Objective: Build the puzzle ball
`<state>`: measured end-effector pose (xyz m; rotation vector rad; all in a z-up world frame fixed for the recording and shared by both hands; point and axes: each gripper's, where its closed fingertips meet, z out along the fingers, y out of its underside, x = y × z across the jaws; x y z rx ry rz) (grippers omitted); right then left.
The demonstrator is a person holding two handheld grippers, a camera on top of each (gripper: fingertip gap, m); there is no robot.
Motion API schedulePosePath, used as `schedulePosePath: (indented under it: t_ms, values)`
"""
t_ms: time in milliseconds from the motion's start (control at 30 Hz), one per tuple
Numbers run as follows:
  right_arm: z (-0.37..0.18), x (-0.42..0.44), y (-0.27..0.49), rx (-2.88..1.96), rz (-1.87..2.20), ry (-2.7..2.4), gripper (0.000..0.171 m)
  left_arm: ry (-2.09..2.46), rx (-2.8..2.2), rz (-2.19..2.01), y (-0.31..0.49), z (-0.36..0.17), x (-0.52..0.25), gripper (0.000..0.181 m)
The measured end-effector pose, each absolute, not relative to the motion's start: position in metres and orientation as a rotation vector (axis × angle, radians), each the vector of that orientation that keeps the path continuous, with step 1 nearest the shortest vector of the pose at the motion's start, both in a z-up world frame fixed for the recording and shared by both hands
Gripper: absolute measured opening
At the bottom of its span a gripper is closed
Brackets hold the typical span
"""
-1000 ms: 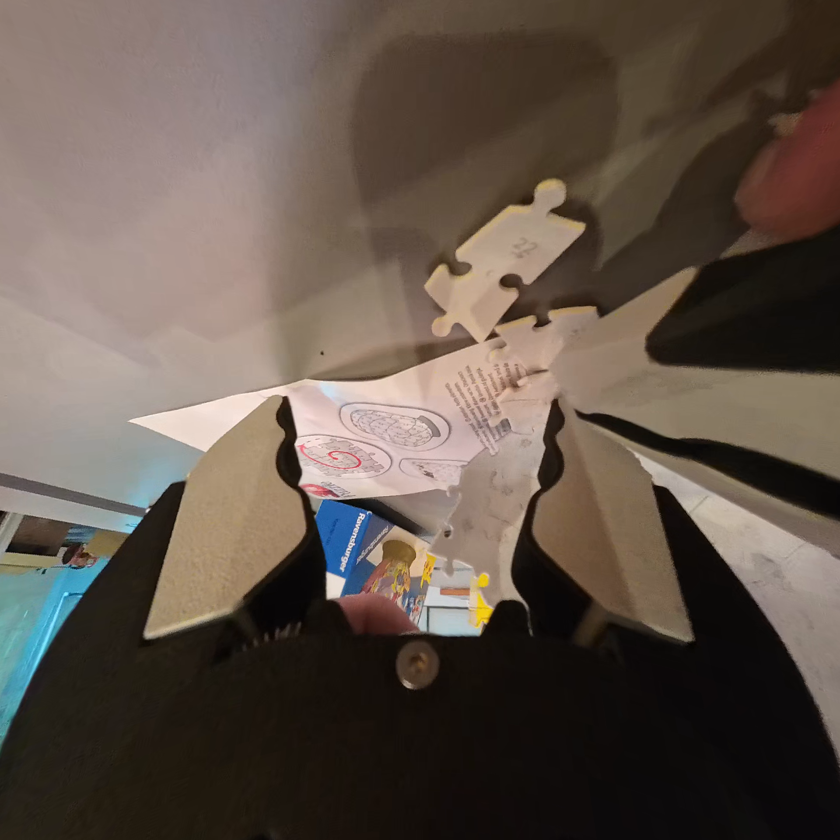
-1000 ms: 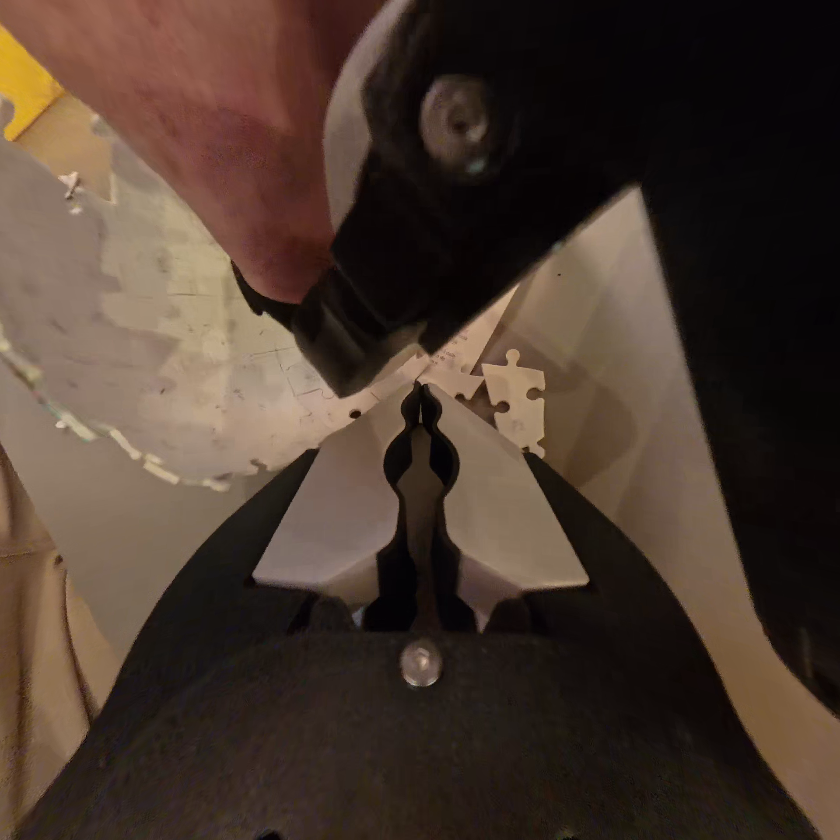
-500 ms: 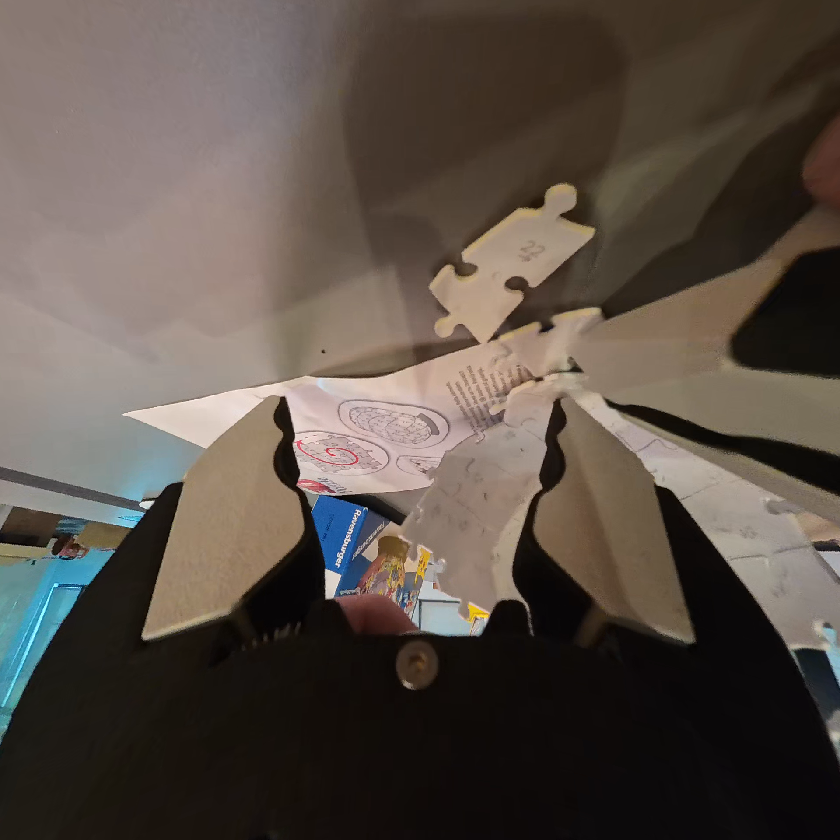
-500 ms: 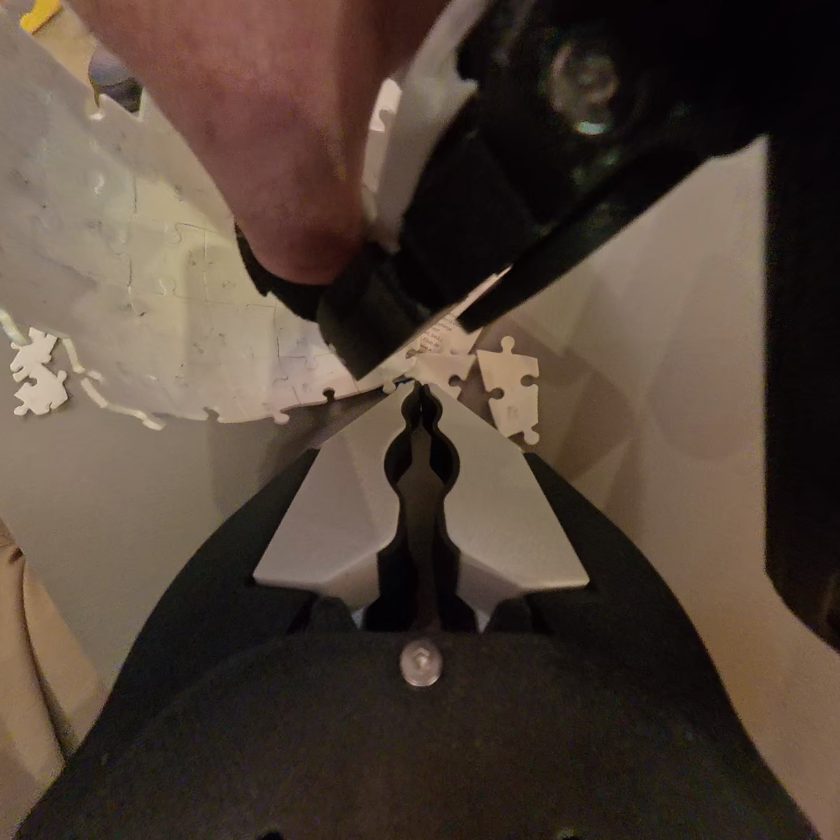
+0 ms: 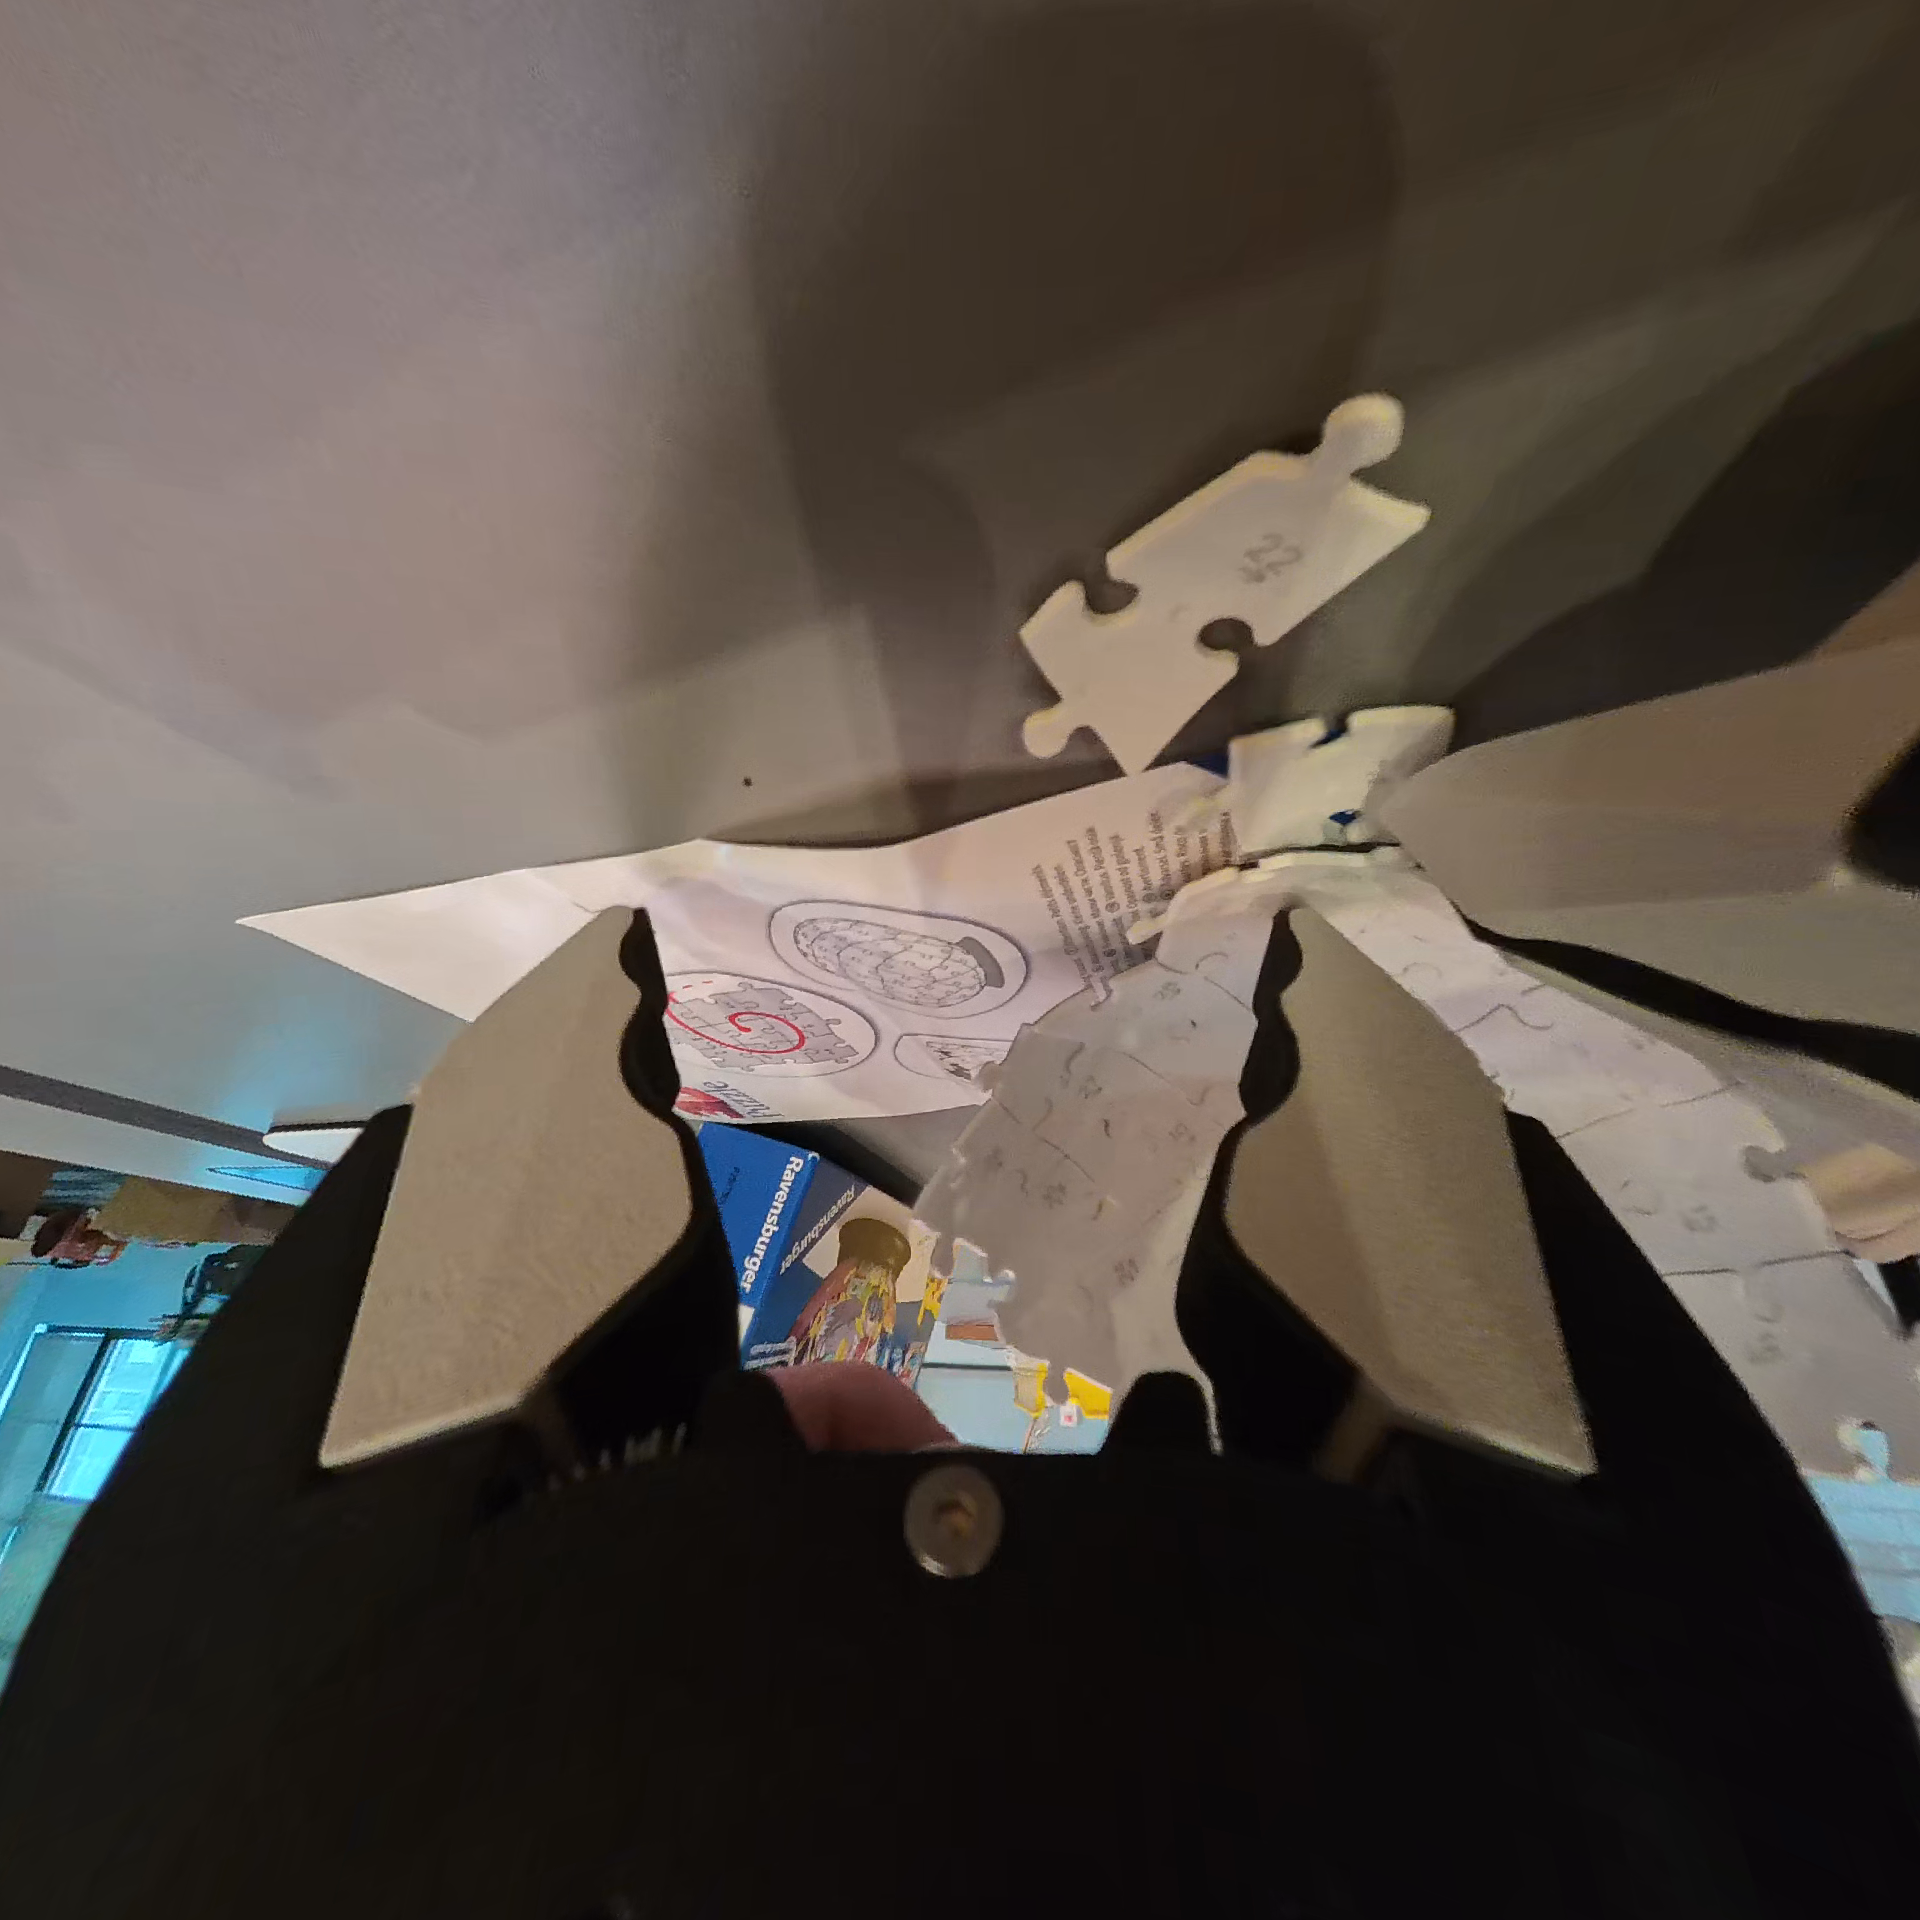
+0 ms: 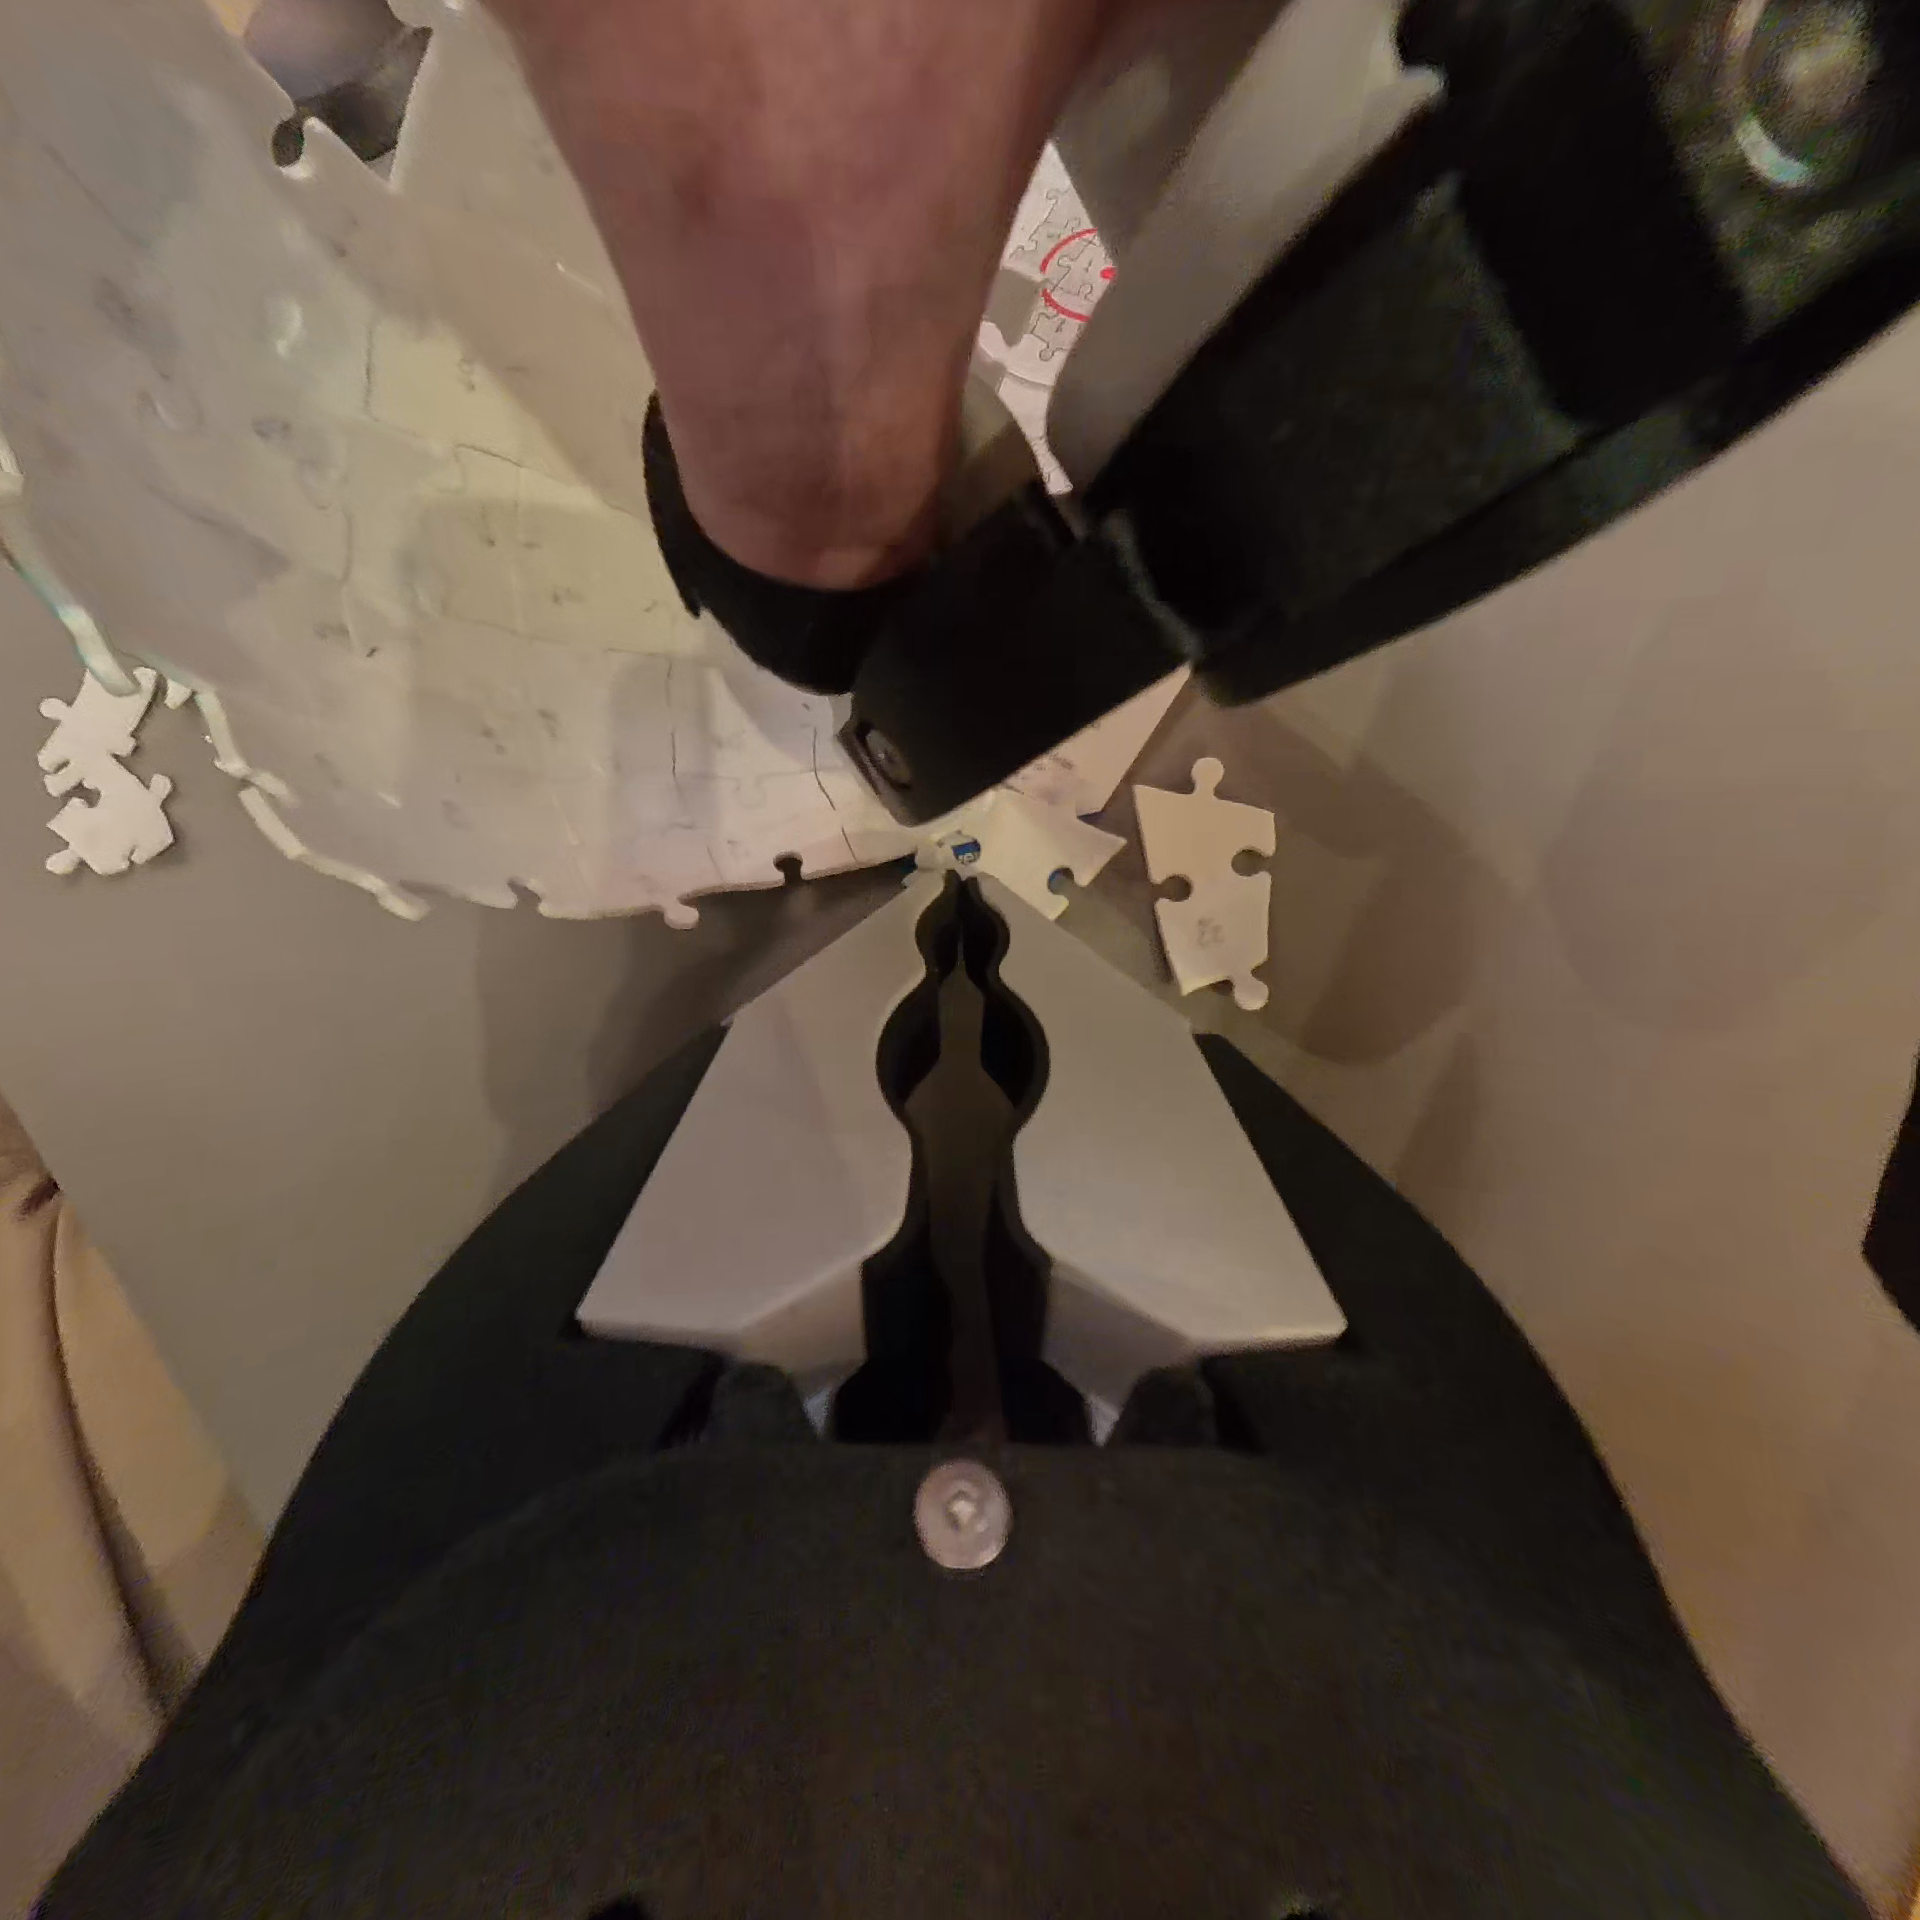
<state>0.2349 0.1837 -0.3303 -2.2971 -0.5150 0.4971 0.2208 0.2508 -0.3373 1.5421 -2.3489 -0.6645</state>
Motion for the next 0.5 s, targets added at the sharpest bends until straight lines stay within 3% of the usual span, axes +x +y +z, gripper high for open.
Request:
schedulePosePath:
  t_ms: [500]
  values:
    - [-0.3317,0.2315,0.1779,-2.286,0.523,-0.530,0.000,-2.328,1.605,-0.639,0.2529,-0.3365,0.2189,0.107]
